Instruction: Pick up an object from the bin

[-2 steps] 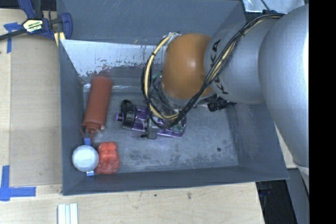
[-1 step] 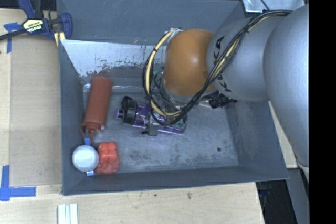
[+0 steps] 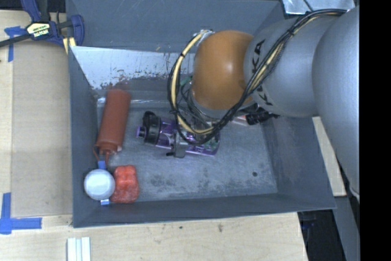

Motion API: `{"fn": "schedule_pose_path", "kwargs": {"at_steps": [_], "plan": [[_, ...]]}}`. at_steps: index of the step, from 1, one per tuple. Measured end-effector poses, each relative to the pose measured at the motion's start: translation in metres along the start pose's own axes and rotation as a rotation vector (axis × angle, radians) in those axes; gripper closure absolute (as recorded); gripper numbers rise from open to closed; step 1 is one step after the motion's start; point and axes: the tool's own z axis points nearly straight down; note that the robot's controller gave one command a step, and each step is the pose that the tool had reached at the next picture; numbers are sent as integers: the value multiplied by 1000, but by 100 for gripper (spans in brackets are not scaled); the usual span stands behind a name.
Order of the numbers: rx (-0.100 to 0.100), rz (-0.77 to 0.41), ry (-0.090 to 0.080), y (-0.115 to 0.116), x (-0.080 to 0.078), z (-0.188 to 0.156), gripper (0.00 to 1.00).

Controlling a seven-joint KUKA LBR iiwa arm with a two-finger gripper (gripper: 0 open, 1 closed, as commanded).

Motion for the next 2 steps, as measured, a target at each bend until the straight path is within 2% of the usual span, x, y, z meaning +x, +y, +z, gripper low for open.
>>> {"fn": "schedule_pose_path", "kwargs": {"at_steps": [2], "plan": [[-2,1,-6,0,-1,-29,100]]}}
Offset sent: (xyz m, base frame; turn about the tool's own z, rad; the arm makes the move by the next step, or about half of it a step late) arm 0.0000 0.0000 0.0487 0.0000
